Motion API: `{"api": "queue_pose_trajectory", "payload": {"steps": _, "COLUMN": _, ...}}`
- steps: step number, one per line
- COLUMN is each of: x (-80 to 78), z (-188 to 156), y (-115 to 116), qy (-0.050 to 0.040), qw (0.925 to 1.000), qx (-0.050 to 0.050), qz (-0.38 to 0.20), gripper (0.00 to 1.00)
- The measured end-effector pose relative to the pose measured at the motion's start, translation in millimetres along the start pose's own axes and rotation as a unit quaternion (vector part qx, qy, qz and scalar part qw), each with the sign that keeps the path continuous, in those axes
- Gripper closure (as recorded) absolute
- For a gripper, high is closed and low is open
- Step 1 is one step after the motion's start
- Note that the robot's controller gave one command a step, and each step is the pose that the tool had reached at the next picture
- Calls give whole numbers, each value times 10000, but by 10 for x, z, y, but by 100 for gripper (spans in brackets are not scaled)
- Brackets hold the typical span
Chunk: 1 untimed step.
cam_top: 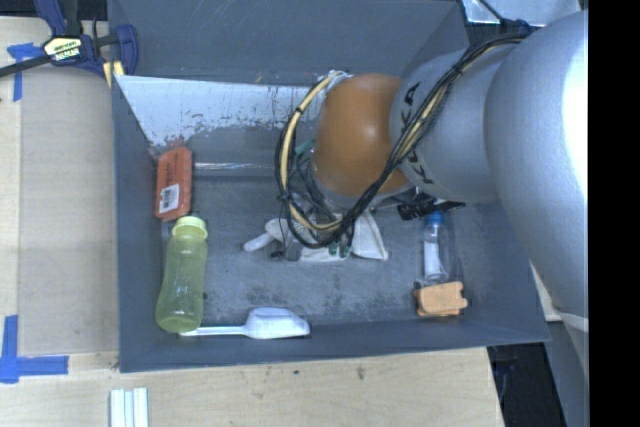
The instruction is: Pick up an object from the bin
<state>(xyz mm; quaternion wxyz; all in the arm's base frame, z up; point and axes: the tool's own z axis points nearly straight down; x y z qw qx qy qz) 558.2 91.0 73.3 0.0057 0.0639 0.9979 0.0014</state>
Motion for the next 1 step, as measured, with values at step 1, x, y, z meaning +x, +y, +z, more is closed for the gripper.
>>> {"api": "queue_pose_trajectory", "payload": {"steps": 1, "x": 0, "z": 0, "y": 0, "qy": 0, "qw": 10000, "qx": 0, "qz": 1, "gripper": 100}}
